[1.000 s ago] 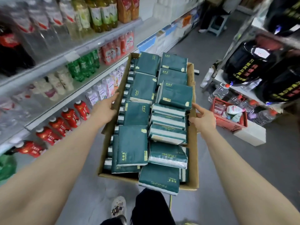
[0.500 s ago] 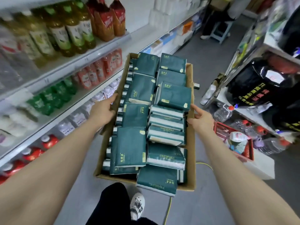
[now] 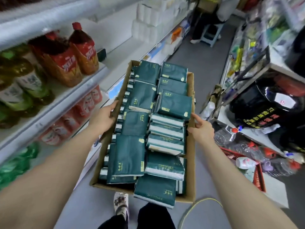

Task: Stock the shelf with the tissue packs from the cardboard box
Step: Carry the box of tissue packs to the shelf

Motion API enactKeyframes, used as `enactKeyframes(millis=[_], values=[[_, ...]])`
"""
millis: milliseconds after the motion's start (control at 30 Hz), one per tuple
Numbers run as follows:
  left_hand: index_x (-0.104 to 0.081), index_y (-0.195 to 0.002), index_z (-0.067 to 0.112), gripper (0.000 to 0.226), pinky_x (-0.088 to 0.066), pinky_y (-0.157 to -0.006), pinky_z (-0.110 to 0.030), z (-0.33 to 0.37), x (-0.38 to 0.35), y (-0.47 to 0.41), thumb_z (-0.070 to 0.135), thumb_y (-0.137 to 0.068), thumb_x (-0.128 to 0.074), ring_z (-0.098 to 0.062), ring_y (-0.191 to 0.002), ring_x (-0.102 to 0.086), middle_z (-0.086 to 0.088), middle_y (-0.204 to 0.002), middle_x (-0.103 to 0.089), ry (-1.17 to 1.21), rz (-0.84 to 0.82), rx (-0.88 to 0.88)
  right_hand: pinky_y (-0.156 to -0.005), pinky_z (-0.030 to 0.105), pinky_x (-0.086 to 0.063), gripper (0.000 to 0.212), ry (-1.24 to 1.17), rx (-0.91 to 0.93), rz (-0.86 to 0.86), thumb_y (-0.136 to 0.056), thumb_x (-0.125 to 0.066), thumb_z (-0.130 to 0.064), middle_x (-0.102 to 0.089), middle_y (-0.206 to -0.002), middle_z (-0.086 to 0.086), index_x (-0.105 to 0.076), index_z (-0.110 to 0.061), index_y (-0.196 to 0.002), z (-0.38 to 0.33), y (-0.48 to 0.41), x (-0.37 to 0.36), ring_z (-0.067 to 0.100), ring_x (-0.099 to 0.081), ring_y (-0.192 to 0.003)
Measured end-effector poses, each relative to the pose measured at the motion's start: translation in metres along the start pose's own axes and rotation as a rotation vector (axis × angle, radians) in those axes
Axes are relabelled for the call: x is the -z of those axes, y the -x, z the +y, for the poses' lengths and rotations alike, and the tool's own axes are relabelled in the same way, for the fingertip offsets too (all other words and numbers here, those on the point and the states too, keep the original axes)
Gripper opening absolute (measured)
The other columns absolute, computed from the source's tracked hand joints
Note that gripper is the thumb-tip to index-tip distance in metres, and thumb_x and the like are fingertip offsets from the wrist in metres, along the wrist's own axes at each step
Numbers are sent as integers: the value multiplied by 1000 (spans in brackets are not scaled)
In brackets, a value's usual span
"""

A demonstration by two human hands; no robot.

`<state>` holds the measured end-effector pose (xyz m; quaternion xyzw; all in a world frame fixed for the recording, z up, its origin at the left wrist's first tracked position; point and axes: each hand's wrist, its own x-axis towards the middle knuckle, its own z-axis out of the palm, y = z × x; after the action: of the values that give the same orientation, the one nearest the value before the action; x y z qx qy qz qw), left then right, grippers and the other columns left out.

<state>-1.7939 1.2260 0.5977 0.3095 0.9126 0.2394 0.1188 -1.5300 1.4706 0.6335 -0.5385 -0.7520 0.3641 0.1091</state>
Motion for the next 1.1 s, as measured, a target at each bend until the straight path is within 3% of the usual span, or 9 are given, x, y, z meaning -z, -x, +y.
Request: enactKeyframes(millis=[167, 333, 467, 600, 667, 833, 967, 1100], values=[[-21, -144, 54, 84, -59, -67, -40, 15, -11, -111, 9, -84, -60, -27, -70, -67, -11, -97, -70, 80, -114, -4, -87, 34, -53, 69, -13, -39, 25, -79, -68, -4, -63, -83, -14, -56, -45, -134, -33, -86, 0, 16, -64, -91], [-27, -146, 47, 79, -55, -82, -40, 45, -31, -212, 12, -83, -60, -33, -91, -66, -13, -113, -69, -3, -89, -40, -86, 40, -57, 69, -41, -71, 19, -79, -67, -3, -62, -77, -20, -58, -47, -131, -49, -187, -6, 16, -67, -83], [-30, -148, 43, 76, -49, -78, -37, 69, -52, -284, 13, -85, -60, -35, -96, -63, -12, -110, -70, -74, -78, -29, -80, 39, -59, 69, -53, -92, 11, -78, -67, -2, -63, -71, -16, -59, -46, -130, -55, -271, -9, 14, -63, -72], [-30, -148, 44, 70, -49, -84, -39, 80, -76, -347, 16, -89, -55, -36, -101, -60, -11, -114, -69, -66, -96, -6, -58, 27, -51, 67, -61, -97, -5, -79, -65, -2, -65, -71, -10, -59, -49, -126, -58, -347, -21, 8, -52, -54], [-28, -147, 47, 70, -49, -85, -38, 80, -89, -375, 17, -90, -54, -35, -100, -60, -10, -113, -69, -55, -116, 6, -58, 27, -51, 68, -69, -136, -5, -79, -65, -3, -70, -79, -11, -59, -50, -127, -57, -378, -32, 6, -50, -52], [-27, -147, 50, 68, -50, -79, -37, 65, -130, -446, 18, -93, -51, -31, -91, -62, -8, -105, -71, -44, -157, 32, -62, 33, -53, 69, -49, -218, -39, -78, -64, -12, -73, -83, -14, -54, -61, -126, -41, -445, -84, 10, -53, -54], [-26, -146, 50, 67, -48, -72, -38, 40, -172, -505, 15, -94, -49, -30, -74, -59, -10, -86, -66, -67, -235, 64, -72, 35, -58, 67, -27, -269, -56, -79, -65, -16, -74, -90, -15, -54, -60, -127, -26, -493, -137, 14, -64, -67], [-23, -147, 52, 69, -45, -60, -35, 3, -219, -561, 14, -95, -49, -22, -63, -58, -7, -91, -70, -108, -283, 78, -80, 39, -59, 66, -16, -330, -68, -80, -68, -14, -73, -93, -13, -55, -56, -129, -13, -539, -191, 18, -70, -83]])
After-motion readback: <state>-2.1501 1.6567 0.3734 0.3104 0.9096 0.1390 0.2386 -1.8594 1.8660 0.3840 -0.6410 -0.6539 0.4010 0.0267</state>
